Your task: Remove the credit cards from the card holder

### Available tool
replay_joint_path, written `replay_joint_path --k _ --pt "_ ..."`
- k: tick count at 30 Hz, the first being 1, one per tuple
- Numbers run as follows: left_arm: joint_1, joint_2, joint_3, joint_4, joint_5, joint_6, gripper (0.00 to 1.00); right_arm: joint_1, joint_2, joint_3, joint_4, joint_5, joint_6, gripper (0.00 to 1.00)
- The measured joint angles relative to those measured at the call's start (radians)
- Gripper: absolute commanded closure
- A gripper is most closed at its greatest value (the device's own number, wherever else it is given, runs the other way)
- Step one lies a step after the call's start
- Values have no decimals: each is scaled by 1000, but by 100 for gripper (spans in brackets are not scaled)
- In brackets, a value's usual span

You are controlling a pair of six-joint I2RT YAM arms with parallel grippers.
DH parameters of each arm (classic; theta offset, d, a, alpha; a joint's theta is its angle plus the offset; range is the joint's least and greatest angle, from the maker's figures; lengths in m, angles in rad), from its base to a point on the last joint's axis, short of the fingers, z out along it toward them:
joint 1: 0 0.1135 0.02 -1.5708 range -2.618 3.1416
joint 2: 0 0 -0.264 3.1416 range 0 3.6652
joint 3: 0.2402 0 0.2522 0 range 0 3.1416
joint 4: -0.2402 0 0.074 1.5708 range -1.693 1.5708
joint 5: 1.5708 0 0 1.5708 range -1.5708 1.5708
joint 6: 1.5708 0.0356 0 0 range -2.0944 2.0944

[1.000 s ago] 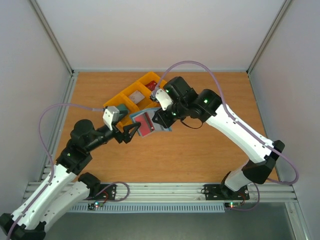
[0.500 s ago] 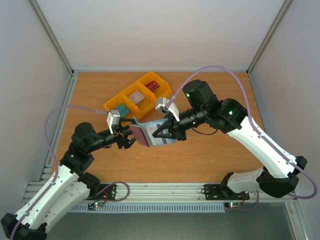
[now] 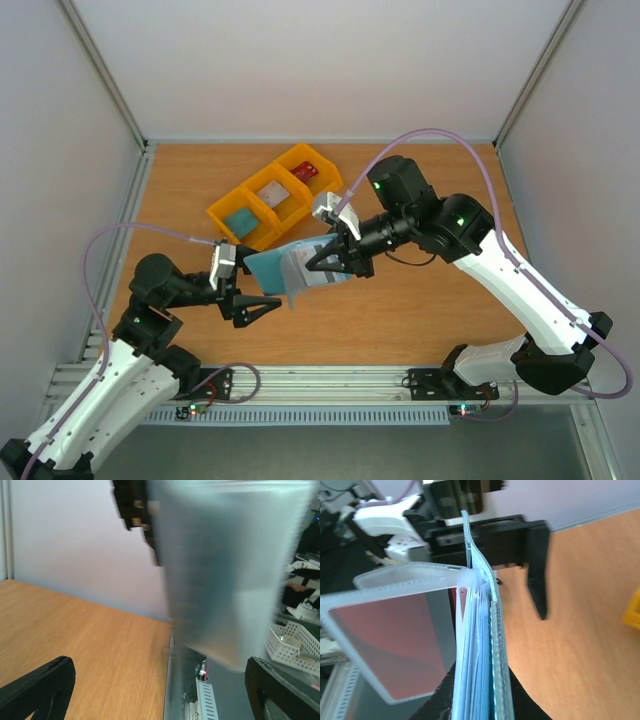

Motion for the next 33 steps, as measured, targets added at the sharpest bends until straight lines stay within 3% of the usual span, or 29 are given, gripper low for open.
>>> replay_joint_path --k 6,11,20,25,30,33 --pt "0 -22 -9 -36 37 108 1 -10 2 20 -4 155 12 99" --pt "0 -17 -11 -45 -60 128 1 -10 8 37 -19 240 40 99" --pt "-1 52 -2 -17 -220 -1 1 -10 53 38 -6 338 113 99" --pt "-11 65 -2 6 -196 -23 1 -10 61 38 2 378 139 99" --pt "-27 71 -2 17 -241 -51 24 -9 61 38 13 326 134 99" --pt "-27 71 -2 25 -259 -77 54 -9 61 37 16 280 117 99"
